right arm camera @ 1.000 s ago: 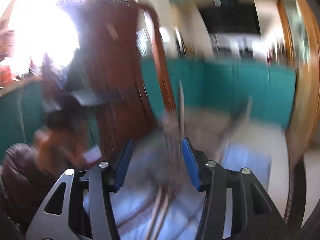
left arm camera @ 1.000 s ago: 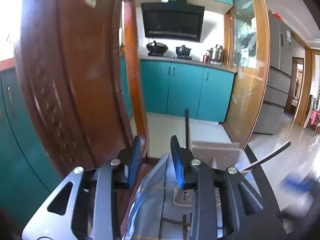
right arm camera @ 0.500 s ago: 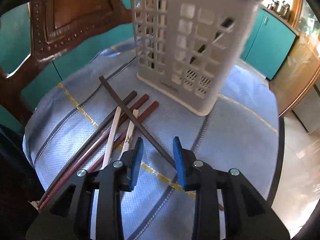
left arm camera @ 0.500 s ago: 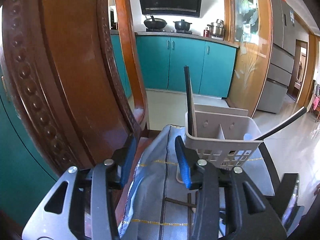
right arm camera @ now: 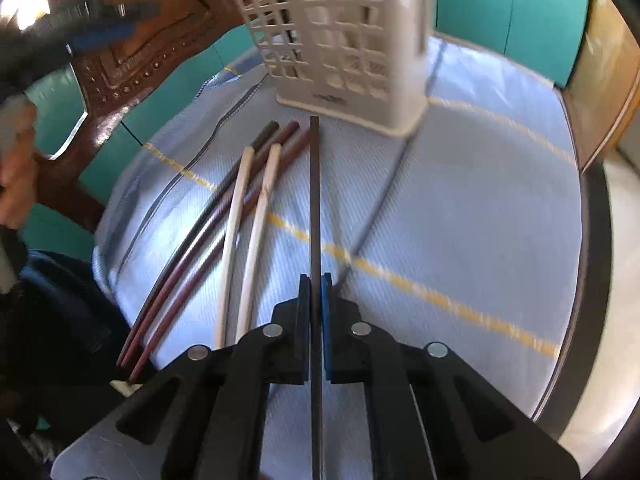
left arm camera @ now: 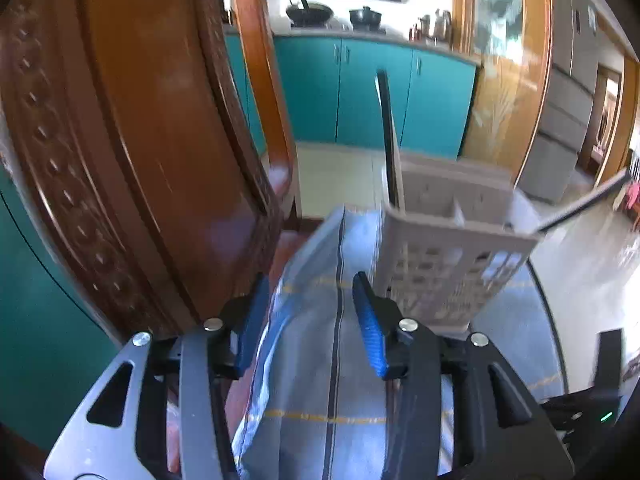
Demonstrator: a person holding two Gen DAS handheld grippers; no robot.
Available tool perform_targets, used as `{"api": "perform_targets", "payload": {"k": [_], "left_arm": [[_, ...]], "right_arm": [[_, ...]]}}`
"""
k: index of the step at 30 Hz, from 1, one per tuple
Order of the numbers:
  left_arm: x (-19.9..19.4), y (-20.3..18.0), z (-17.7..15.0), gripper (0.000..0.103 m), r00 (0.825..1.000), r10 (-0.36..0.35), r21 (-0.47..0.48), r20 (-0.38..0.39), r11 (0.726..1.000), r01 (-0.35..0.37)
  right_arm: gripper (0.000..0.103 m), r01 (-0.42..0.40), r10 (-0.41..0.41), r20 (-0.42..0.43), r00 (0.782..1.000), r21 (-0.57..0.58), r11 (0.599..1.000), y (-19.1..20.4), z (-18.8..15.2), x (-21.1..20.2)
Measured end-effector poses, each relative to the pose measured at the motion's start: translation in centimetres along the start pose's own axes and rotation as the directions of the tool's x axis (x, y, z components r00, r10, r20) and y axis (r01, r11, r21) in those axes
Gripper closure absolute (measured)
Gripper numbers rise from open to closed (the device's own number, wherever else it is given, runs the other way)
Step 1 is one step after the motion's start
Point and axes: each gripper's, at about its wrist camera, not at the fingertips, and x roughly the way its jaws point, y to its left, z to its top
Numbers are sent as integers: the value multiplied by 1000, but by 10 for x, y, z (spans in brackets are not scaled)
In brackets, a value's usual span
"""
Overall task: Organize utensils
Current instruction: 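Return to the cloth and grasp a dark brown chopstick with the right tool, then lift the dark brown chopstick into the white basket with the right tool while the left tool carries another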
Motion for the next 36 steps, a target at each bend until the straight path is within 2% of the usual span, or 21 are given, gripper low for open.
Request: {"api": "perform_targets", "payload": {"k": [4,8,11,14,19,26,27,29,30,34,36], "left_arm": [[19,-9,-15,58,993,-16,38,-114,999,21],[40,-20,-33,58,966,-57,74,-250,994,78],[53,-30,-48,58,936,-90,87,-341,988,127],[59,-35,-59,58,913,-103,100,-394,983,154],[66,-43,-78,58,888,-96,139,-450,975,176],[69,-45,-88,59,886,-90,149,-455,973,176],[69,-45,-87,62,886,-95,142,-455,974,177],[68,-41,-85,84,885,-103,132,-454,975,181],[67,-38,-86,86,884,-104,130,-456,975,182],[67,-23,-79,87,886,-99,123,-453,977,172],[67,-20,-78,83,889,-89,124,-449,979,160]], "right_arm": [[97,-31,31,-21,999,-23,999,-12,-18,-14],[94,13,-11,46,999,-41,999,-11,-16,-21],[86,22,-20,89,996,-27,999,-7,-5,-19],[84,41,-40,104,994,-2,999,-5,8,-11],[84,90,-90,96,991,3,996,3,23,4],[83,142,-142,108,984,12,990,10,36,24],[83,147,-148,111,983,19,989,9,37,24],[92,147,-151,104,983,50,988,4,37,24],[95,148,-155,100,983,68,987,2,39,25],[96,148,-159,103,982,105,983,-8,37,24],[95,153,-165,106,981,112,982,-9,35,22]]}}
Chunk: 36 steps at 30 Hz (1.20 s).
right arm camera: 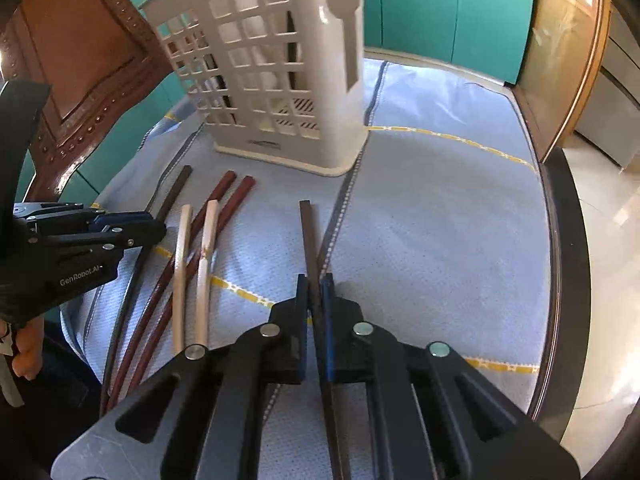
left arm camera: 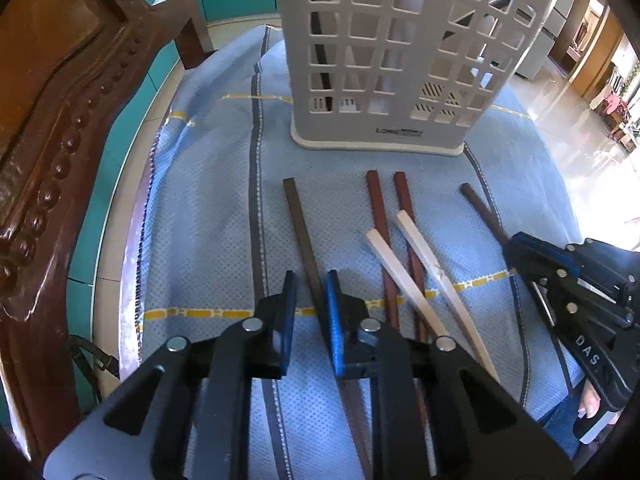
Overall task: Organize utensils
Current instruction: 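Lift the dark brown chopstick into the white basket with the right tool while the left tool carries another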
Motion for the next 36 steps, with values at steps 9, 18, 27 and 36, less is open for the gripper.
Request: {"api": "perform_targets", "payload": {"k": [9,18,27,36], "left_arm": [[11,12,13,62,1000,29,-60,-8,998,-30],[18,6,19,62,1000,20,-55,-8,998,-21],[7,4,18,96,999,-13,-85,41,996,17],[-83,2,15,96,945,-13,-61,326,998,35]], "right_arm": [[78,43,-42,19,999,-46,998,8,-5,-2],[77,84,-82,29,996,-86,993,17,-7,-1],[97,12,-9,72,997,-32,999,5,-6,-13],[97,-137,133,384,914,-17,990,-17,-6,-112]]}}
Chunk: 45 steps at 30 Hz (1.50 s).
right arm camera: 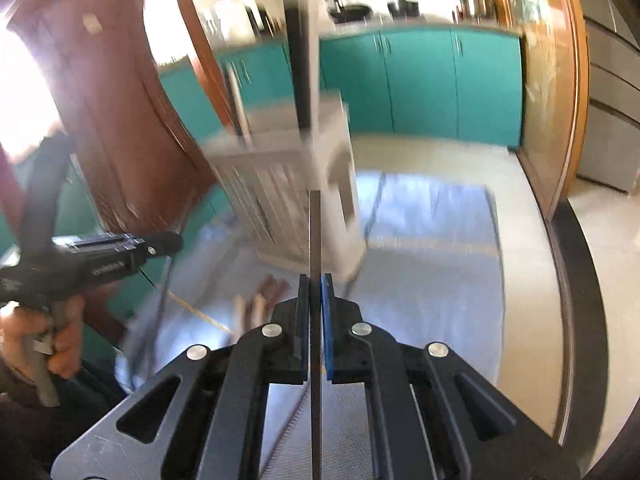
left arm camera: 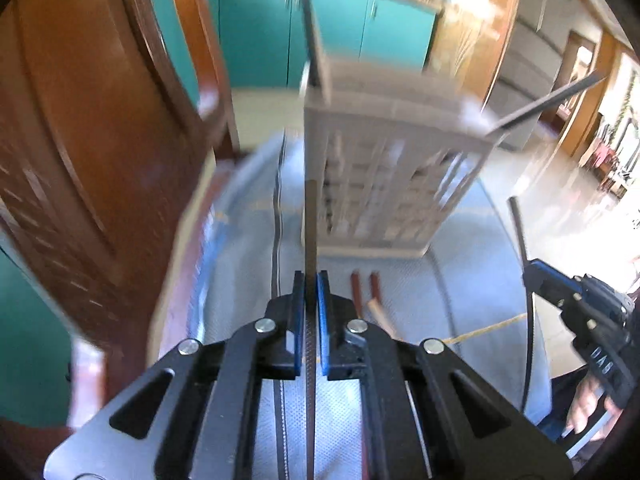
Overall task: Organize utensils
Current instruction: 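Lift the dark brown chopstick into the white basket with the right tool while the left tool carries another, then open both tools over the basket and move them back to the cloth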
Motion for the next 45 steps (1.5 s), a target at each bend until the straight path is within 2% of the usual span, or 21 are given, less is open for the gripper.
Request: {"api": "perform_targets", "payload": {"k": [5,8,10,12,14,18,22,23,26,29,32,36,40,45], "left_arm": [[-62,-3,16,96,987,-31,-9,155,999,33],[-106,-3,33,96,962,-54,-10,268,998,59],[-124,-4,44,96,947,-60,-2,314,998,63],[-147,0,67,96,925,-62,-4,376,998,69],[-160,5,84,96,907,-72,-17,416,996,86],[-176,14,119,96,858,-67,-65,510,991,116],[-162,18,130,96,836,-54,-111,547,984,136],[-161,22,128,96,836,-50,-118,547,984,136],[-128,21,140,96,859,-35,-142,511,982,125],[-94,14,148,96,884,-5,-151,467,985,85],[-73,8,149,96,903,1,-138,430,988,65],[-47,-1,144,96,927,14,-110,375,993,30],[-33,-7,139,96,939,21,-84,343,996,8],[-29,-15,129,96,942,18,-66,336,998,4]], "right_arm": [[97,-84,86,161,983,-18,996,2,25,-64],[97,-140,138,237,962,-6,990,2,46,-92],[96,-180,177,295,939,-17,984,6,66,-111],[97,-219,218,341,914,-38,975,15,94,-122],[97,-250,251,377,892,-53,967,23,126,-125],[97,-226,224,414,882,-45,973,34,163,-114],[97,-210,186,435,881,8,978,28,173,-95],[97,-203,172,438,883,26,979,25,175,-89],[97,-197,148,442,885,66,978,18,177,-72],[97,-124,80,465,882,66,990,11,179,-55],[97,-49,17,450,893,59,997,7,172,-35],[97,-15,-10,375,927,64,998,-5,163,-3],[97,7,-23,337,941,48,999,-5,150,9],[95,51,-60,339,939,36,998,-3,141,6]]}}
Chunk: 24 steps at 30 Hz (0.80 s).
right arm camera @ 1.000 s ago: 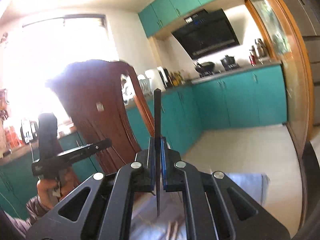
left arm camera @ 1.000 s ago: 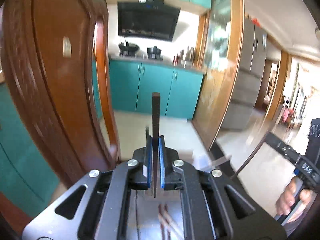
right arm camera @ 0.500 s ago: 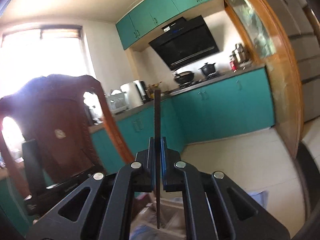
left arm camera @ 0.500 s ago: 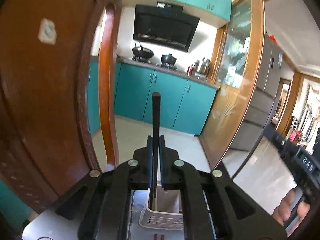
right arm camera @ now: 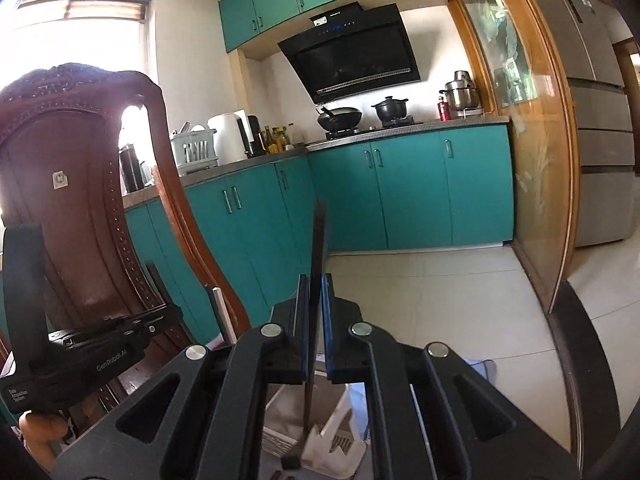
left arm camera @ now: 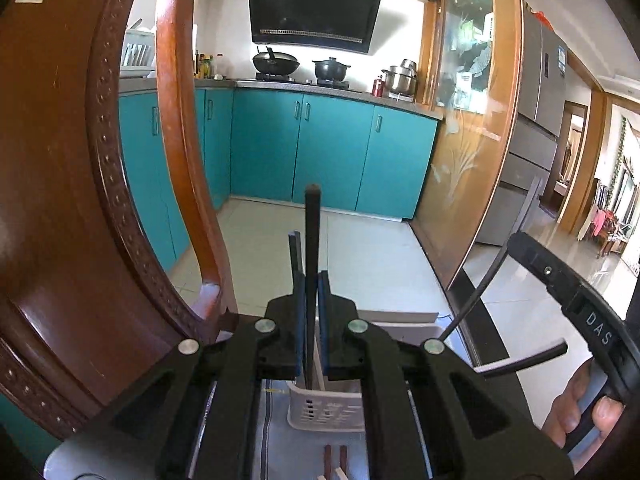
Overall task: Organize utensils
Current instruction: 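Open both tools over the basket and move them back to the cloth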
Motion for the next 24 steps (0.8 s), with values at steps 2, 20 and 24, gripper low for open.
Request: {"api": "perform_targets", "payload": {"k": [2,20,24], "left_arm": [[-6,0,-4,96,1000,-1,4,15,1000,0],[-57,26,-57,82,997,41,16,67,999,-42],[-34,35,-80,82,994,61,-4,-92,998,-62]], "right_arm": [[91,-1,1,13,1000,6,1000,-1,1,-7],[84,-244,149,-494,856,-133,961,41,-149,-18],[84,-231,100,-649,754,-119,966,43,-188,9]]}}
